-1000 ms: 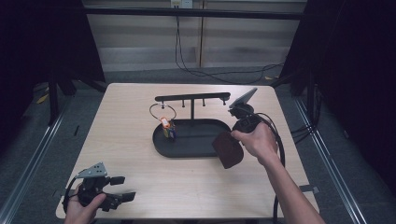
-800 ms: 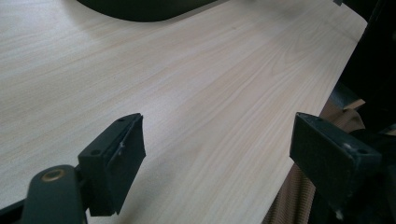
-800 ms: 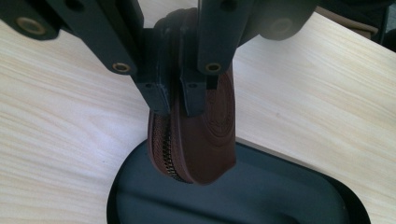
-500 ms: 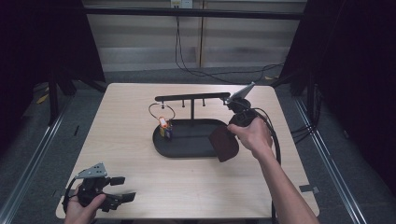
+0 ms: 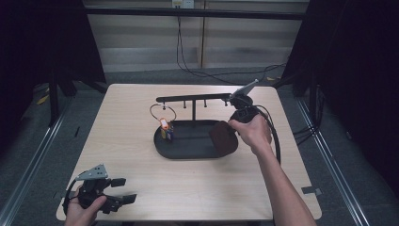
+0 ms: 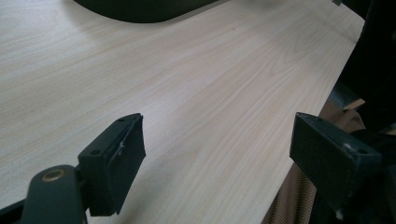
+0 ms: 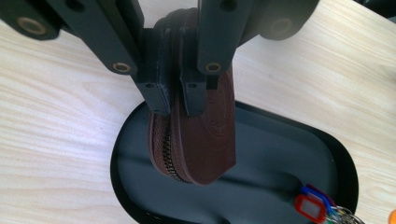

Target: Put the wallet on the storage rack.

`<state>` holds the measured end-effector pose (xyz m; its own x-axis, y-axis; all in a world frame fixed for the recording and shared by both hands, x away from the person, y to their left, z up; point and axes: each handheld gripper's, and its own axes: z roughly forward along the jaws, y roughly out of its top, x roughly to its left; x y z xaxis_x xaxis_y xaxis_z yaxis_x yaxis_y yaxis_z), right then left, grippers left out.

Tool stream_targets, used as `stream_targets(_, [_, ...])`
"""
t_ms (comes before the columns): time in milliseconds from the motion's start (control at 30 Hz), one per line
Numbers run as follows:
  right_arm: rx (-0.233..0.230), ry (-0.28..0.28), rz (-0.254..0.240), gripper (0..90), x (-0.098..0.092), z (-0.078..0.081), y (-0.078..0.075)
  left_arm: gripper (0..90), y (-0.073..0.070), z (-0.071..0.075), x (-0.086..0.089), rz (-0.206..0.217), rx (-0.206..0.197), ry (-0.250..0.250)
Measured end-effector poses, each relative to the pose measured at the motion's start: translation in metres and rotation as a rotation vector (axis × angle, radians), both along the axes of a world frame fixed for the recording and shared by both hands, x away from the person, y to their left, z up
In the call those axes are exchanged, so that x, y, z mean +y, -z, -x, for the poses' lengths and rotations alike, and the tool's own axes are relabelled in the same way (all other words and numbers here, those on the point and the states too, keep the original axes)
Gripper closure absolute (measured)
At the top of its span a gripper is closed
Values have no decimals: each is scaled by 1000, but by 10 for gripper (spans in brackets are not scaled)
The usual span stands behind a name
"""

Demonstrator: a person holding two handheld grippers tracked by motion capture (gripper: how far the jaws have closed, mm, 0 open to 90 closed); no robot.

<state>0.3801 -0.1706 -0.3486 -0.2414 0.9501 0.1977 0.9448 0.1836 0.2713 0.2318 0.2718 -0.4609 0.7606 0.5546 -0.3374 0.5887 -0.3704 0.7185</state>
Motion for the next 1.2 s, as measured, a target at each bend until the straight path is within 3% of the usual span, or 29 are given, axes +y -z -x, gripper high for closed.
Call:
stream_targets(467, [-7, 41, -63, 831, -7, -16, 9, 179, 0, 0, -1, -3, 1, 1])
stream_targets(867, [-25, 73, -141, 833, -5, -31, 28, 179, 0, -1, 0, 4, 6, -2])
stream_targets(1000, [-34, 99, -189, 833, -8, -34, 37, 180, 1, -1, 0, 0, 5, -3])
stream_targets(1200, [-34, 125, -212, 833, -14, -38, 53, 179, 1, -2, 1, 1, 8, -4])
